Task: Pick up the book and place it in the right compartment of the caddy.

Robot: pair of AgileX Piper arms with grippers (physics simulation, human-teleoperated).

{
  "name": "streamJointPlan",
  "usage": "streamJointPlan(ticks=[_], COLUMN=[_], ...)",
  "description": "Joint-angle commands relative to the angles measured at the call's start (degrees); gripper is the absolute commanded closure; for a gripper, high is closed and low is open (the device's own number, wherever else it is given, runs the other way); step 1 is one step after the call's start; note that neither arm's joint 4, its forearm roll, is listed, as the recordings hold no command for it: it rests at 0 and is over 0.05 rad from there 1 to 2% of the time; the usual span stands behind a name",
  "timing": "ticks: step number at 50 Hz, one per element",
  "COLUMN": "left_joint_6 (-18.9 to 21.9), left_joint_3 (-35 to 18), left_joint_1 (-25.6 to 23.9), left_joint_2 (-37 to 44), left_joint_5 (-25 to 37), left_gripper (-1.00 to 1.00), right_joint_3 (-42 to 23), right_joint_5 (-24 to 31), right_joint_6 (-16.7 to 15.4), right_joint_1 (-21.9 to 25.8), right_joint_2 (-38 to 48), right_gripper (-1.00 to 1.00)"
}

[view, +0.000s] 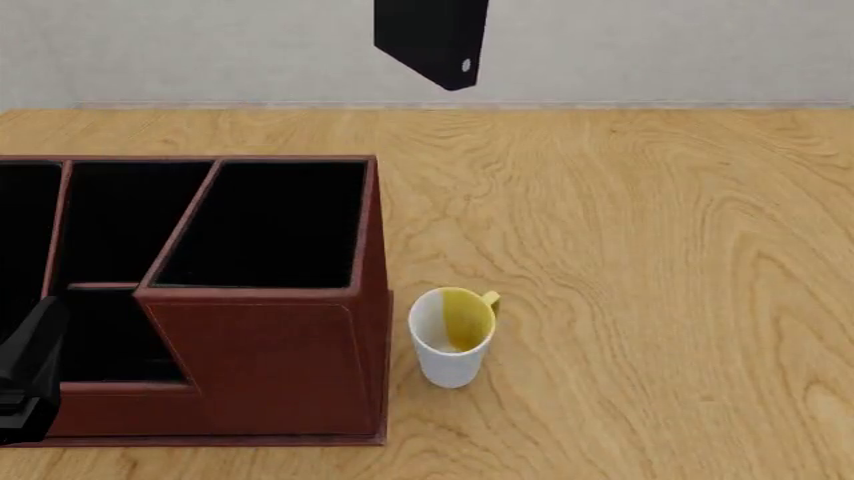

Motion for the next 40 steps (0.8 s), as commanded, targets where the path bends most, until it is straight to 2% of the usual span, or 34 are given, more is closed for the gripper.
streamJointPlan(ticks=[1,40], left_joint_6=[0.0,0.0], left_joint_3=[0.0,0.0], left_joint_1=[0.0,0.0], left_joint_2=[0.0,0.0], left_joint_5=[0.0,0.0], left_gripper=[-1.0,-1.0], right_joint_3=[-2.2,-5.7], right_joint_5=[-0.4,-4.2], right_joint_6=[1.6,5.0], right_joint_1=[2.0,8.7], right_joint_2=[0.7,9.0], right_gripper=[1.0,1.0])
